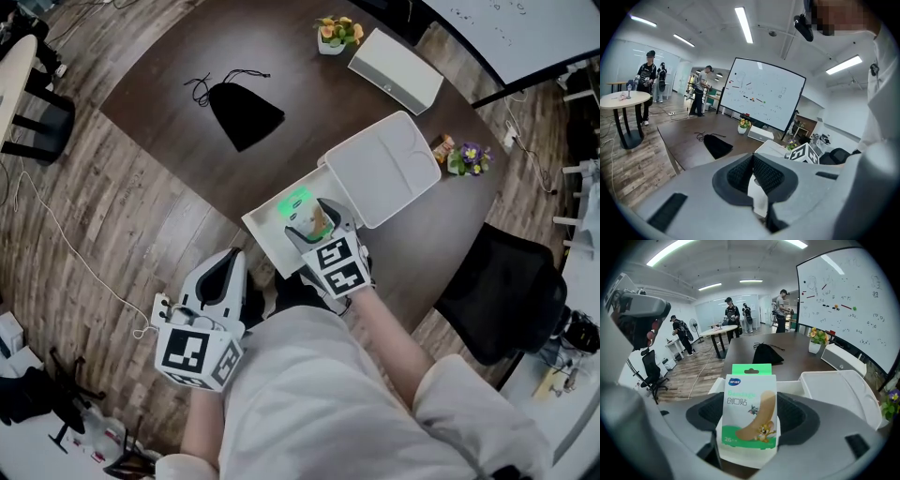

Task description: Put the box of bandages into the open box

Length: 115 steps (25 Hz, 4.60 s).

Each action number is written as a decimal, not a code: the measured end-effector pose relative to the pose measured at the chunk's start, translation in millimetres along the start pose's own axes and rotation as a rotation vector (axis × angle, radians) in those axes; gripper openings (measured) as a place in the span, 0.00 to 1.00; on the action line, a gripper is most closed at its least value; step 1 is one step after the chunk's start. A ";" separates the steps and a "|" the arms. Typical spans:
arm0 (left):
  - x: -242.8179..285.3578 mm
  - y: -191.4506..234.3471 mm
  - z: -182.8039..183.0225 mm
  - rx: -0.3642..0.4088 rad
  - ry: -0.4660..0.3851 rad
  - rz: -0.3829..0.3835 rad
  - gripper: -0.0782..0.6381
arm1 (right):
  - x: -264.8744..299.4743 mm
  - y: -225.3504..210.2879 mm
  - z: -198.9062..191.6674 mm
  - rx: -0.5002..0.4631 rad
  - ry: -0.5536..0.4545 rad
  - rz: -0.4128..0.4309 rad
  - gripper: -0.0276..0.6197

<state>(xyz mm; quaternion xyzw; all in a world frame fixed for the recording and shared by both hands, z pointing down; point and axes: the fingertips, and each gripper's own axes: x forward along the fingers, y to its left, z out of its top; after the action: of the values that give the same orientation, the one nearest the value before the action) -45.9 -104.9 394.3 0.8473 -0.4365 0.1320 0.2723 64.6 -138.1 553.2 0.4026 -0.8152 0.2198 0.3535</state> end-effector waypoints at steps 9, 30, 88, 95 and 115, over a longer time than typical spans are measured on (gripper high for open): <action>10.2 -2.6 -4.6 -0.026 0.004 0.044 0.11 | 14.6 -3.0 -15.3 -0.032 0.045 0.049 0.59; 4.9 5.9 -16.5 -0.062 0.012 0.099 0.11 | 50.2 -4.6 -55.8 -0.181 0.282 0.015 0.59; -30.6 -20.4 -28.1 0.050 0.021 -0.073 0.12 | -36.3 24.4 -25.5 0.025 0.080 -0.199 0.44; -47.9 -23.5 -32.5 0.076 -0.004 -0.160 0.11 | -82.0 40.0 -11.2 0.110 -0.041 -0.297 0.32; -117.2 -31.7 -45.7 0.129 -0.046 -0.337 0.12 | -188.1 139.6 17.5 0.222 -0.324 -0.422 0.12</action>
<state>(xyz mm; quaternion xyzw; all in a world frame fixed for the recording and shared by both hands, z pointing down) -87.9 14.7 366.6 0.9268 -0.2853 0.0927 0.2258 24.4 25.8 389.8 0.6296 -0.7301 0.1620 0.2103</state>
